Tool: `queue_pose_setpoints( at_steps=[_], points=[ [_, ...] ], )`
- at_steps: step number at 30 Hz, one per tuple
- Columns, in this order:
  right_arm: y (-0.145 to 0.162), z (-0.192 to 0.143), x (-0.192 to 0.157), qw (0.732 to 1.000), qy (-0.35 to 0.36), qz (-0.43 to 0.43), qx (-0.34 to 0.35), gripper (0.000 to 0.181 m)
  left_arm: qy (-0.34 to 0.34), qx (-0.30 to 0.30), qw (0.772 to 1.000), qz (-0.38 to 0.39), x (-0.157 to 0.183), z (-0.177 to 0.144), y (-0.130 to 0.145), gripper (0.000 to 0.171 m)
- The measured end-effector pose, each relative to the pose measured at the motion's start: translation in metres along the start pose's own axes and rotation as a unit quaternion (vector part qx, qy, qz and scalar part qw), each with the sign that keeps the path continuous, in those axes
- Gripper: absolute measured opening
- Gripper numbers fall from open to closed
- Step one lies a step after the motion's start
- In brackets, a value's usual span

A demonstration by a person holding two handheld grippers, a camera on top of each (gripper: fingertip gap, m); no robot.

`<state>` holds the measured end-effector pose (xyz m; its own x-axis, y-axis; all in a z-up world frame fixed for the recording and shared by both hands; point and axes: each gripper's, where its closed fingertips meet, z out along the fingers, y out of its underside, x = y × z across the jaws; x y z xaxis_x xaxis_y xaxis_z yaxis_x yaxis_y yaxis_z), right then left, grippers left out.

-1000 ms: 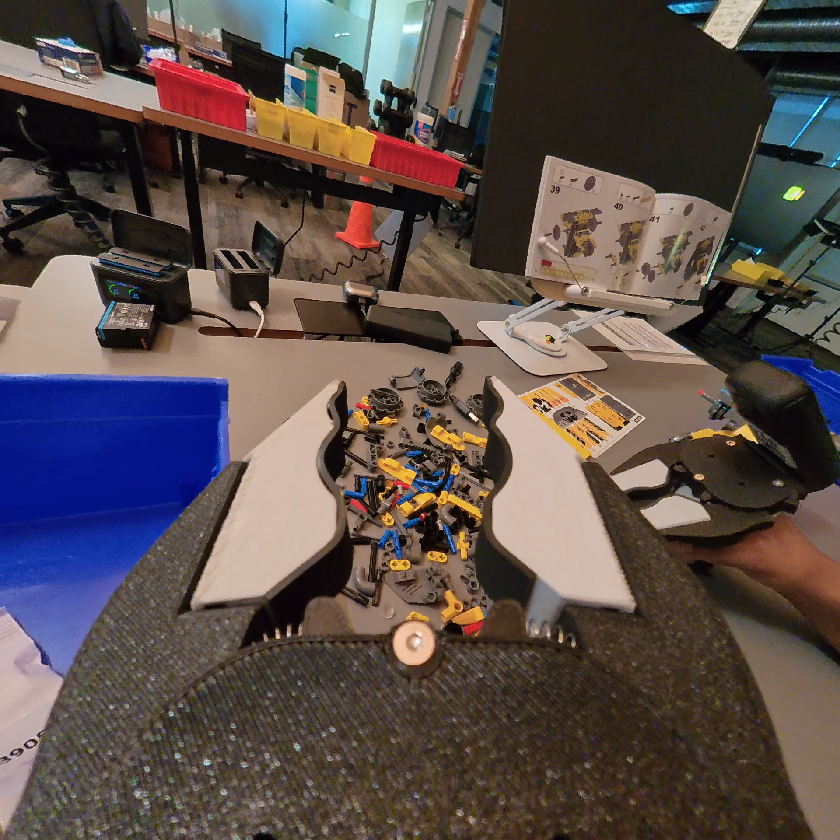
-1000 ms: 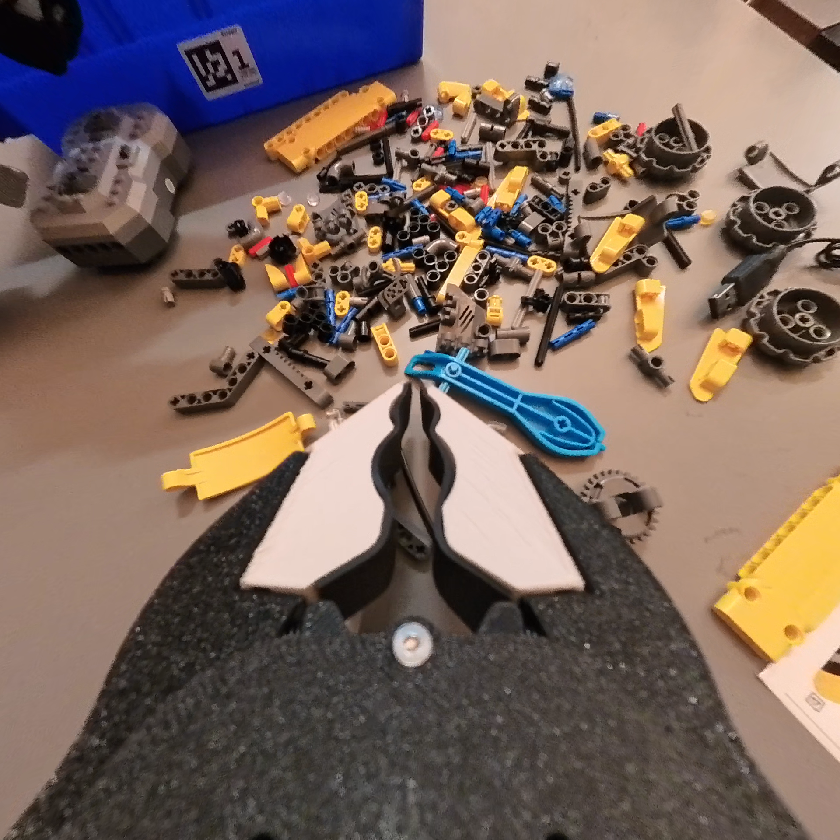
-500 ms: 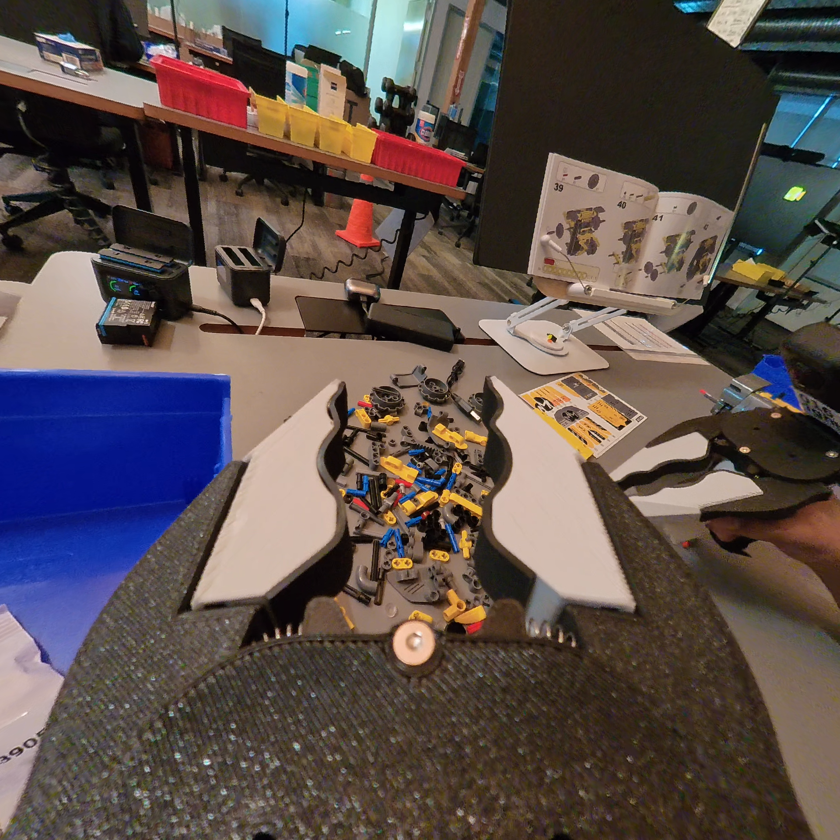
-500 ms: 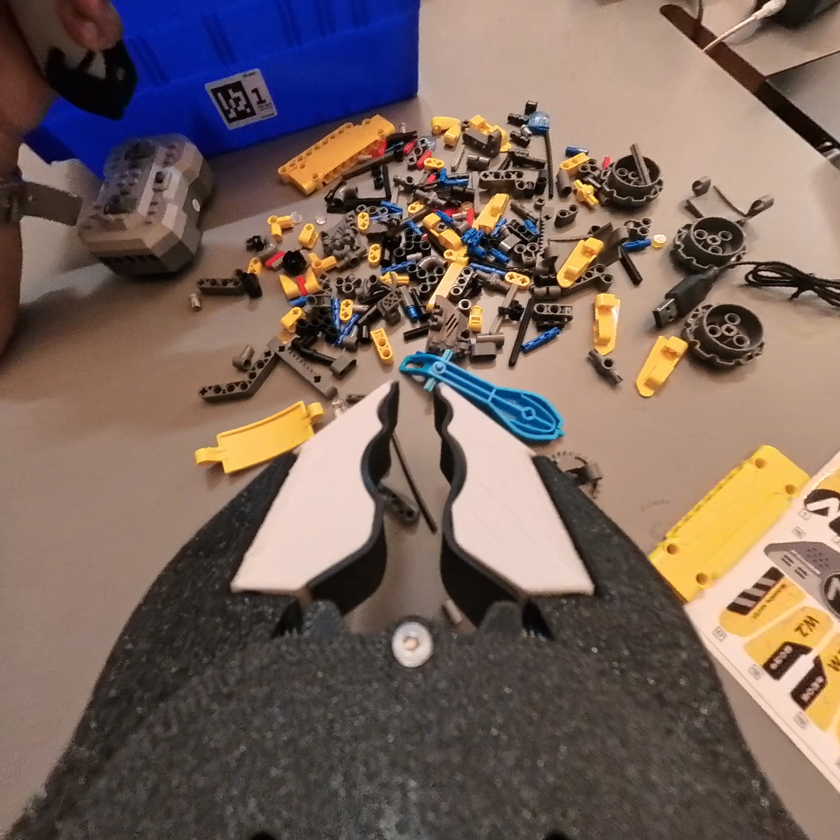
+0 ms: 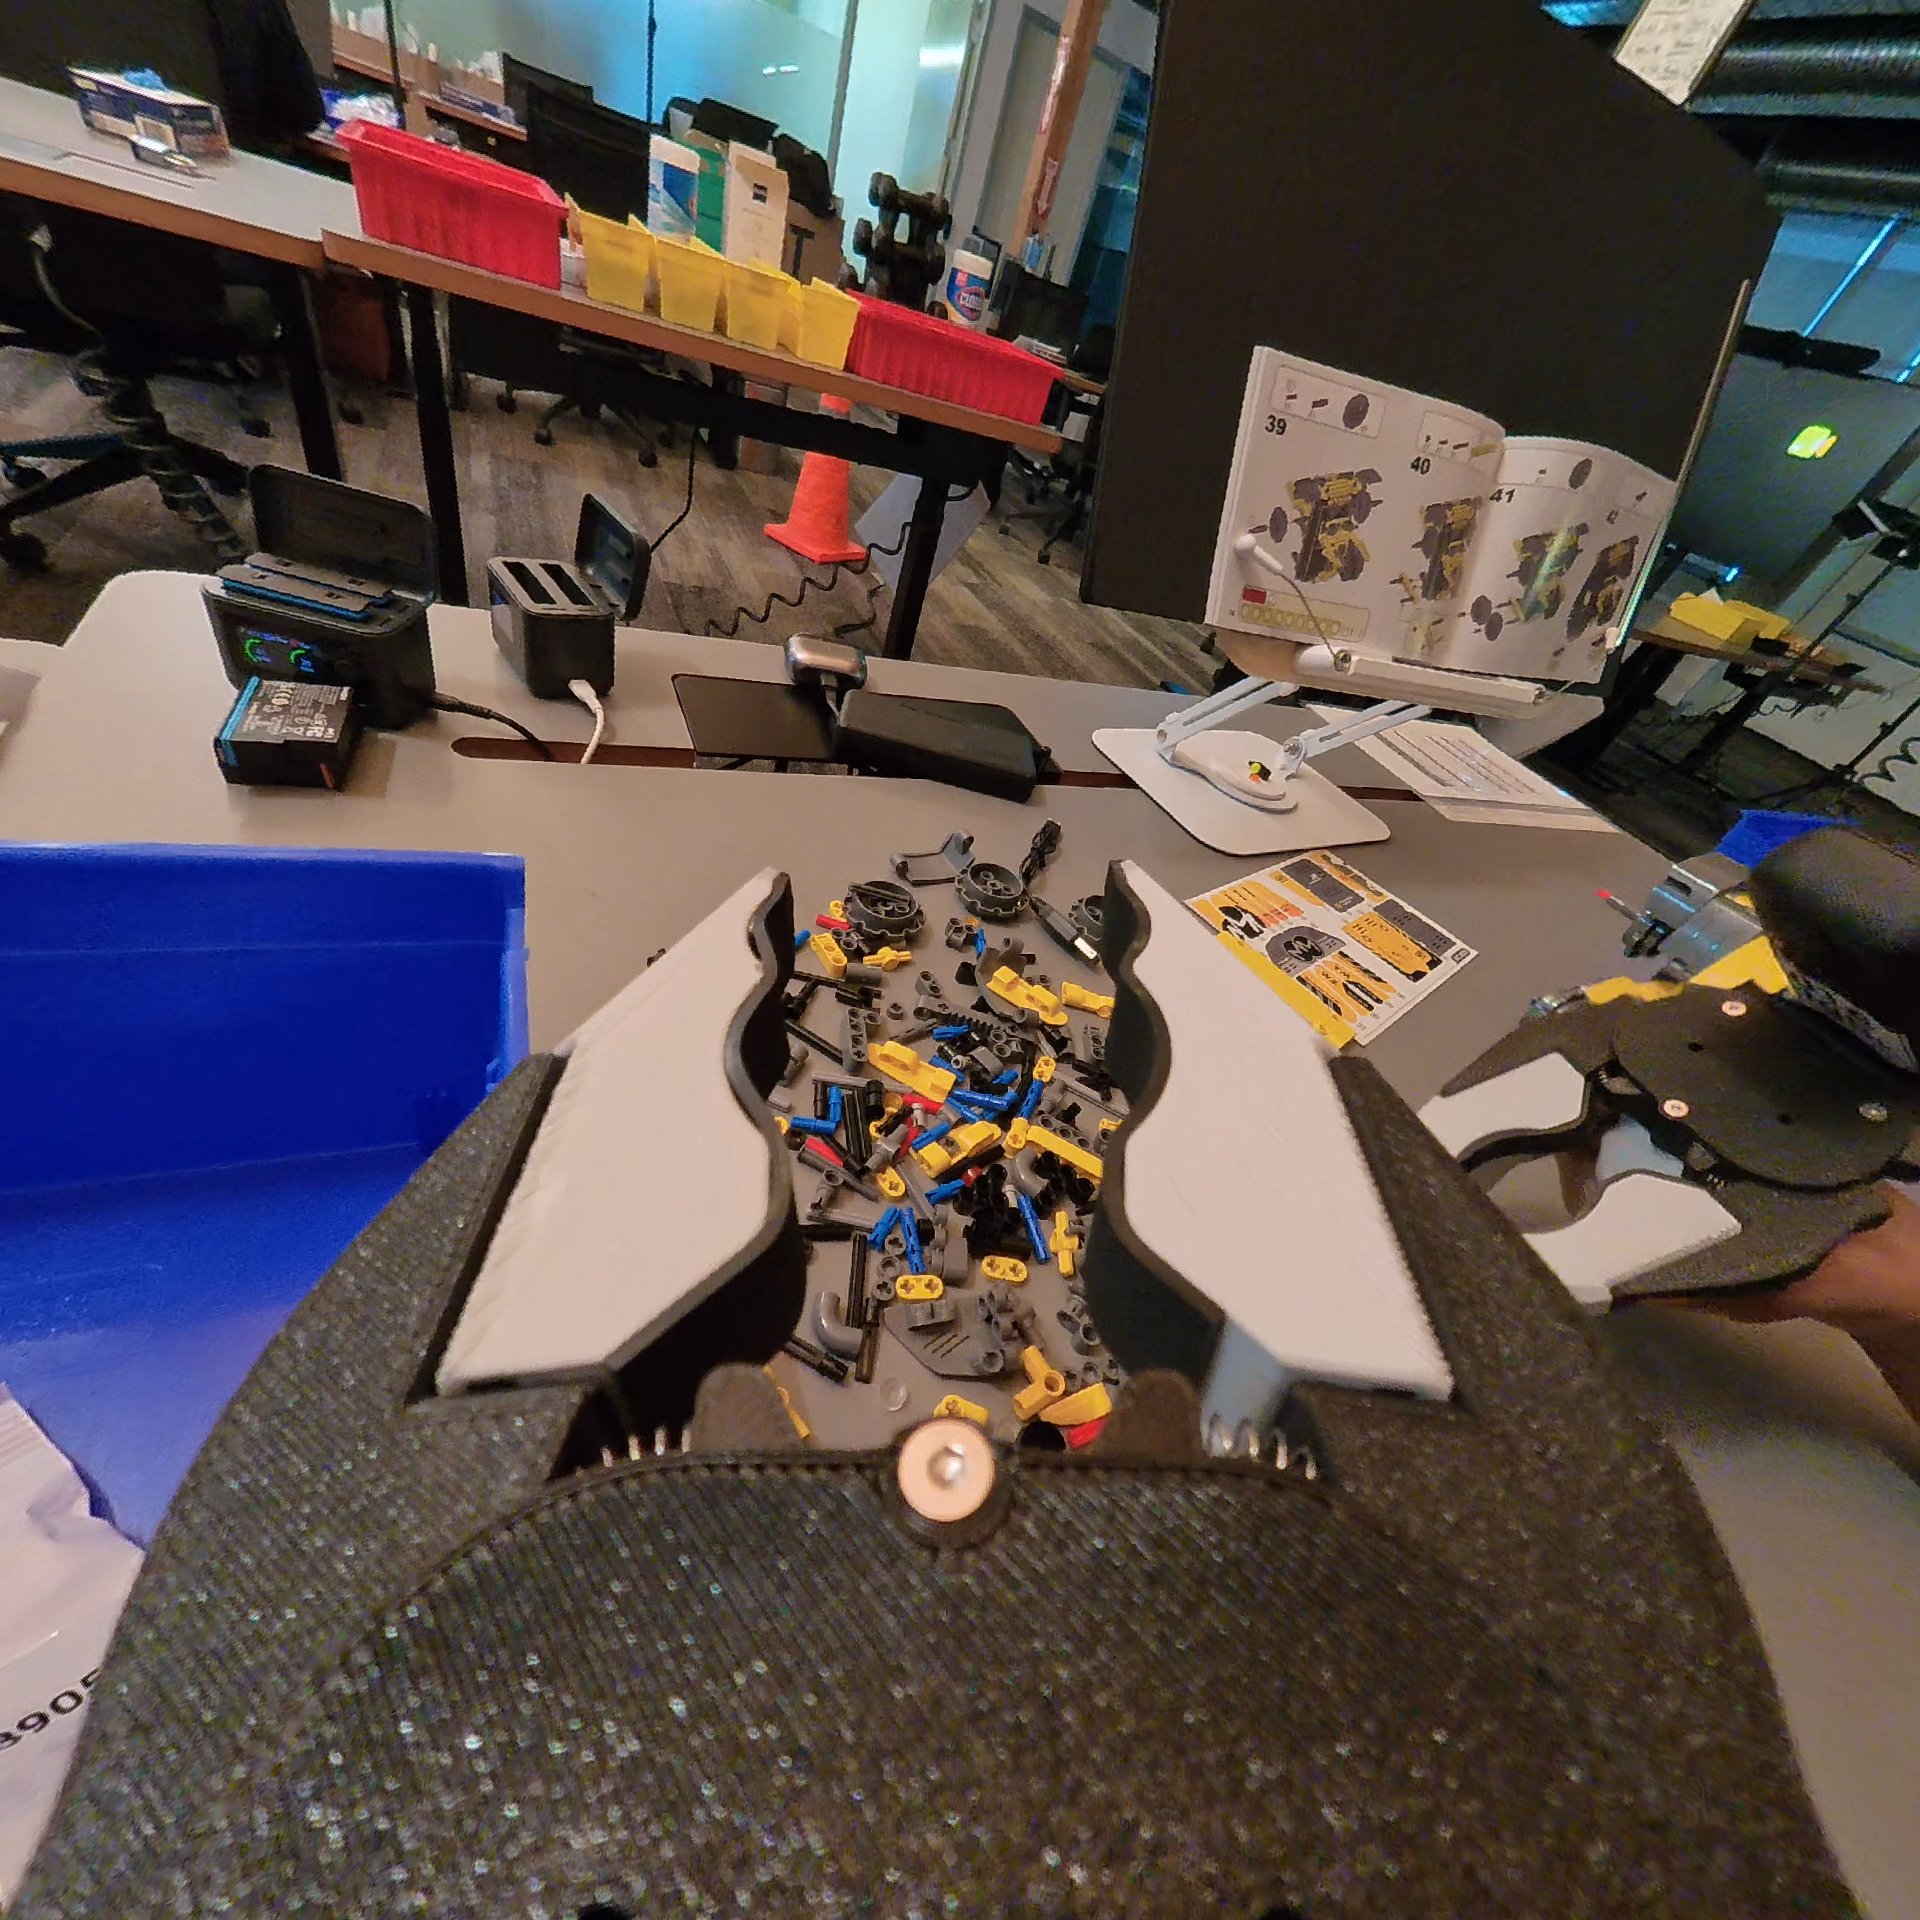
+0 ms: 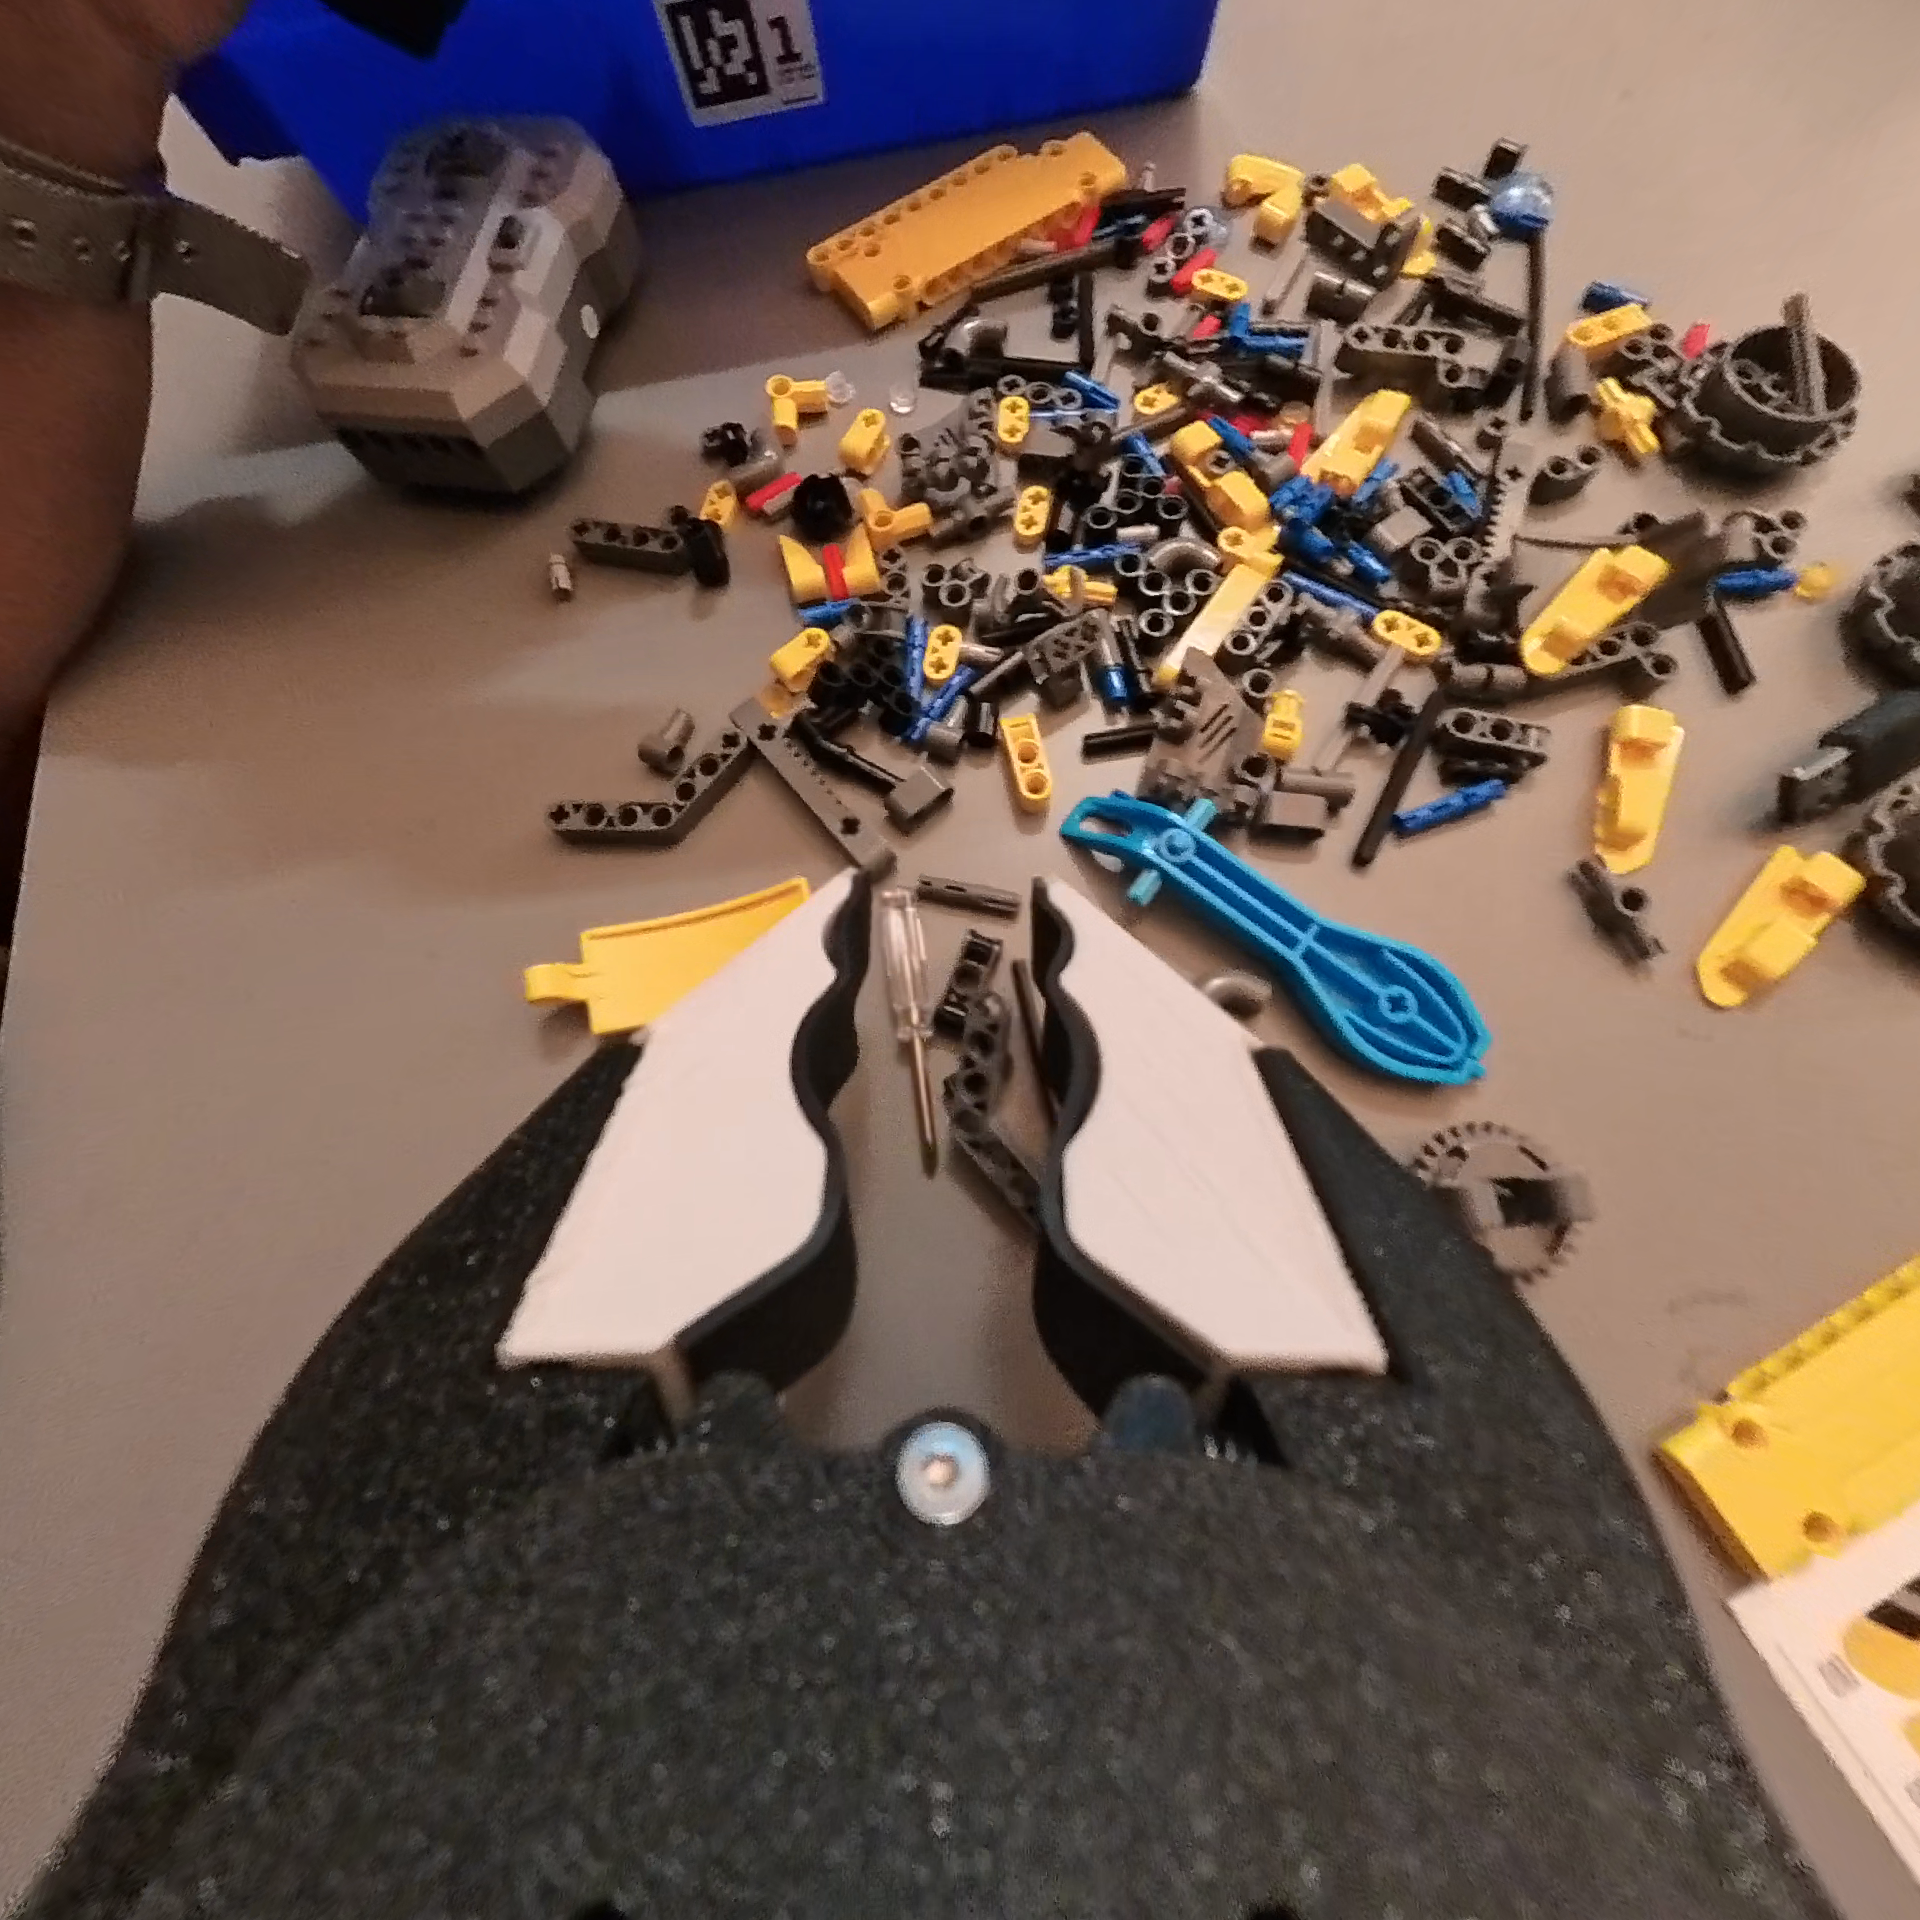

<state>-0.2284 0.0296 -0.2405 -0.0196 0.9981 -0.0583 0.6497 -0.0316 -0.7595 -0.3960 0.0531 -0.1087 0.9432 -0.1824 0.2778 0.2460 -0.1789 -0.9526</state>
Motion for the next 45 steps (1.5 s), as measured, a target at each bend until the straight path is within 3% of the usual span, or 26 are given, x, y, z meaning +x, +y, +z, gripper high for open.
queue_pose_setpoints(
  at_steps=[22, 37, 45],
  points=[
    [-0.008, 0.01, -0.013, 0.999, 0.012, -0.038, 0.012, 0.026, 0.008, -0.001, 1.0, -0.002, 0.003, 0.001, 0.0, 0.058],
    [-0.007, 0.024, -0.033, 0.999, -0.021, -0.039, 0.011, 0.023, 0.01, -0.003, 1.0, -0.002, 0.004, 0.002, 0.001, 0.059],
    [-0.004, 0.03, -0.028, 0.999, 0.006, -0.039, 0.0, 0.023, 0.012, -0.005, 1.0, -0.001, 0.005, 0.003, 0.002, 0.059]
  ],
)
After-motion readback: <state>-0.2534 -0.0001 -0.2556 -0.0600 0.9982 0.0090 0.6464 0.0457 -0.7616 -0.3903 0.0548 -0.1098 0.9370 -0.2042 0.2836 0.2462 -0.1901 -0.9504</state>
